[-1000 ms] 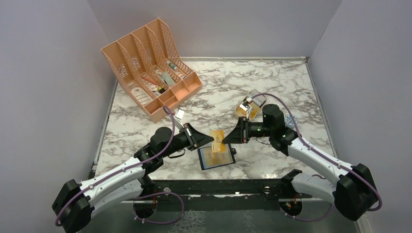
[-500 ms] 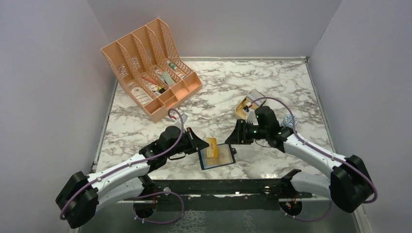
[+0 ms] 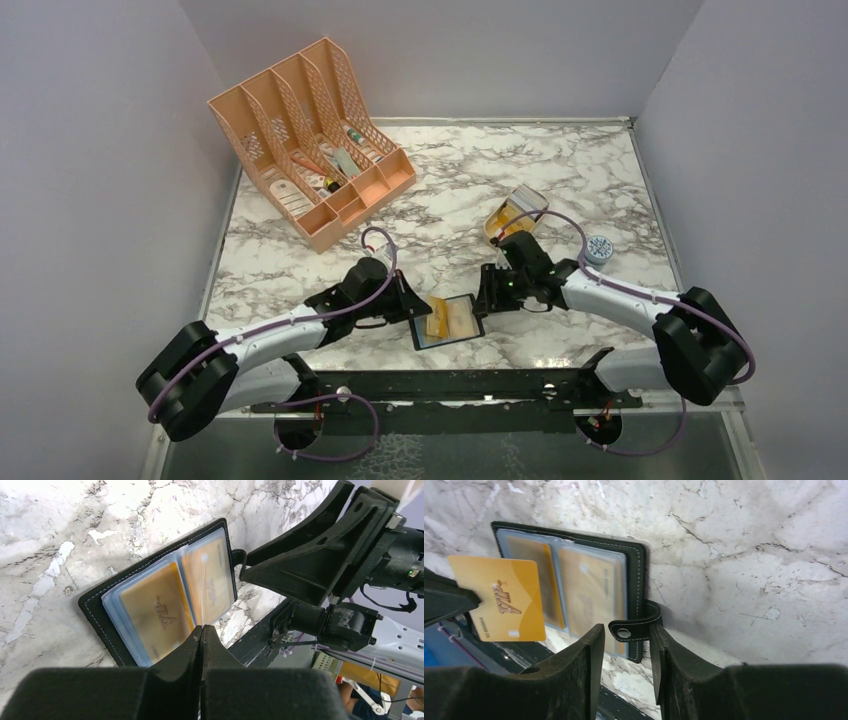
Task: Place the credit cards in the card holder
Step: Insert the credit card into the card holder.
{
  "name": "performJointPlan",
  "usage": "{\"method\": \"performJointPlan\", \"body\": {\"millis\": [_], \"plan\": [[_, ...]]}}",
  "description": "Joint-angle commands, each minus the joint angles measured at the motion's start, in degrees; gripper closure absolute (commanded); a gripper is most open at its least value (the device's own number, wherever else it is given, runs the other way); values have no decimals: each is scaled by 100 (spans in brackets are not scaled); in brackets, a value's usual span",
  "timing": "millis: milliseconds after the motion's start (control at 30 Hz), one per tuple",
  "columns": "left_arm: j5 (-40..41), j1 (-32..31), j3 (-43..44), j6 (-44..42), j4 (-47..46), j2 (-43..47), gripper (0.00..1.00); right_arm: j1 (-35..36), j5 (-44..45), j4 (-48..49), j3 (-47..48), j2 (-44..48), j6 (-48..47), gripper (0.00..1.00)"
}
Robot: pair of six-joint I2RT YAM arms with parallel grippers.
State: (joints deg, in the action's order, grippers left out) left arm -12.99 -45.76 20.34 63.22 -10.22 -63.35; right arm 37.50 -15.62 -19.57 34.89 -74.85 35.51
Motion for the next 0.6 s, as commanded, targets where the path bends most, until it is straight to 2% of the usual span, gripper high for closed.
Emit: {"method": "performJointPlan", "body": {"millis": [0,200,567], "plan": [[-308,56,-37,-83,-342,-143,100,124,388,-68,128,-190,-125,63],[-375,155,-121,-26,-348,-262,100,293,381,-8,97,-252,-46,70],[-532,312,-216,129,-415,-475,100,644,350,-29,9,-178,271,71]]}}
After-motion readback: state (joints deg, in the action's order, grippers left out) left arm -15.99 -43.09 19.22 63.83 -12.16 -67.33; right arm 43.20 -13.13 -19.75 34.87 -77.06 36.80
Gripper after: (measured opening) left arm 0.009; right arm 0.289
